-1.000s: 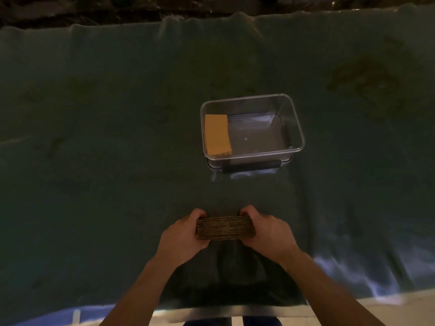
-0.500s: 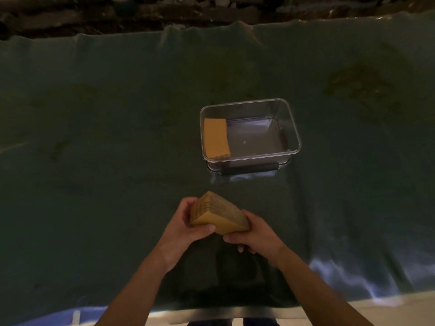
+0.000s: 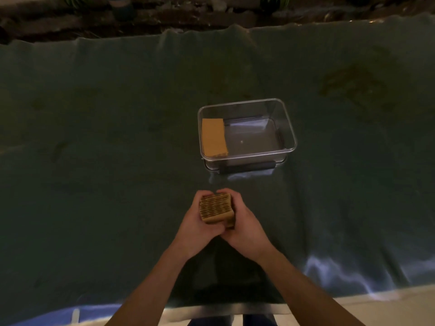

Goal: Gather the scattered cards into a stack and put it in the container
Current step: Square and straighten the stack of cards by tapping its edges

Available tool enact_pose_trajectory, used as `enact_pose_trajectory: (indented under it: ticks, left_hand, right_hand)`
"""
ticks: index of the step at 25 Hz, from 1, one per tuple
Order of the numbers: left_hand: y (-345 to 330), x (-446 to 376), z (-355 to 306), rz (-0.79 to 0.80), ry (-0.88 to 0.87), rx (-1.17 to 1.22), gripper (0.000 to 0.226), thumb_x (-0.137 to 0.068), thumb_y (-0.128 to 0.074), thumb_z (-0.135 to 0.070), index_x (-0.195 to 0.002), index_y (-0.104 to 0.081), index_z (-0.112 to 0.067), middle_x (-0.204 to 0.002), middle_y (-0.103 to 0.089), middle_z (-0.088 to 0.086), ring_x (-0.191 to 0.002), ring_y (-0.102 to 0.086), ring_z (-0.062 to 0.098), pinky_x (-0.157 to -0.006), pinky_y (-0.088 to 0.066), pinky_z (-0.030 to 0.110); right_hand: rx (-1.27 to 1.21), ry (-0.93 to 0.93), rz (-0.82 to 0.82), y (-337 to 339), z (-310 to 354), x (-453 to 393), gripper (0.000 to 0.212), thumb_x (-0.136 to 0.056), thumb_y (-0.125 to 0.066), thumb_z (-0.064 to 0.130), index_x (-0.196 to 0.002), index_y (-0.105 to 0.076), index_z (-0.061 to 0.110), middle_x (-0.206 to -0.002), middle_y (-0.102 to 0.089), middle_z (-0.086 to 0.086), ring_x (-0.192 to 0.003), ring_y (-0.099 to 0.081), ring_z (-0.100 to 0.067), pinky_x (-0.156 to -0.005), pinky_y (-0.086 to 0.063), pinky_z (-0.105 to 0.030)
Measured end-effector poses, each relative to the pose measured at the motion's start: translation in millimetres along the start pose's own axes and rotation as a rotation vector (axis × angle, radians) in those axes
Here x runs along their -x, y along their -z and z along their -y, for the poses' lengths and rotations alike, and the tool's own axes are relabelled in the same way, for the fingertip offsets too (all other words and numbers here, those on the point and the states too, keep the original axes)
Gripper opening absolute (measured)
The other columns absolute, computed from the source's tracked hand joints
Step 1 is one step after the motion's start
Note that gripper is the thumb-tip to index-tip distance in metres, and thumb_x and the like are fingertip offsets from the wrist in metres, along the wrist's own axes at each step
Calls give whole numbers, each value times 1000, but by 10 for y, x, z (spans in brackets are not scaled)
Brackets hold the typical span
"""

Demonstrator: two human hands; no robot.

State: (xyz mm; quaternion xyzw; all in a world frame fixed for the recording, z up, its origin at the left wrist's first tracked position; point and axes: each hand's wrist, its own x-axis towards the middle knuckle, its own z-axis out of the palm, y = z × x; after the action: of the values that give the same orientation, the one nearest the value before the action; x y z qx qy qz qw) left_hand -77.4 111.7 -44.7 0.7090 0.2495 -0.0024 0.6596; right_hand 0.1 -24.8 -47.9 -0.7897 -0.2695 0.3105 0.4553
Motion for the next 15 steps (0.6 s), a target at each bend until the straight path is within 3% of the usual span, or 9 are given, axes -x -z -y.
enact_pose_trajectory:
  ticks: [4,7,12,15]
  left_hand:
    - [-139,14,91,-45,39,105,61,-61,-67,6,-104,-53,-33,-102,-65,1,-100,-65,15,-88,-54,37]
    - [-263,74,223,-130,84,224,59,-60,-61,2,-111,-56,-26,-107,-67,7,-107,-65,21,-100,-51,45]
    - [-252,52,233,-147,50,300,60,-58,-54,9,-109,-57,-22,-100,-68,3,-100,-67,16,-88,-55,29]
    - [-292,49,316,-171,118,339,59,-57,-56,5,-111,-61,-19,-105,-71,5,-111,-66,28,-85,-55,24]
  right_hand:
    - [-46,-36,-112,-178,-114,72,73,-78,-76,12,-130,-38,46,-127,-58,14,-118,-56,0,-103,-49,-32]
    - [-120,-100,-167,-372,-190,66,73,-75,-73,5,-128,-41,44,-127,-59,6,-120,-56,-7,-104,-48,-41]
    - [-254,-93,-261,-471,-167,46,71,-72,-71,-3,-126,-46,36,-123,-61,1,-118,-59,-10,-103,-48,-31]
    - [-228,-114,-277,-520,-190,73,80,-71,-68,-4,-120,-43,54,-122,-61,-1,-116,-60,-14,-104,-48,-41]
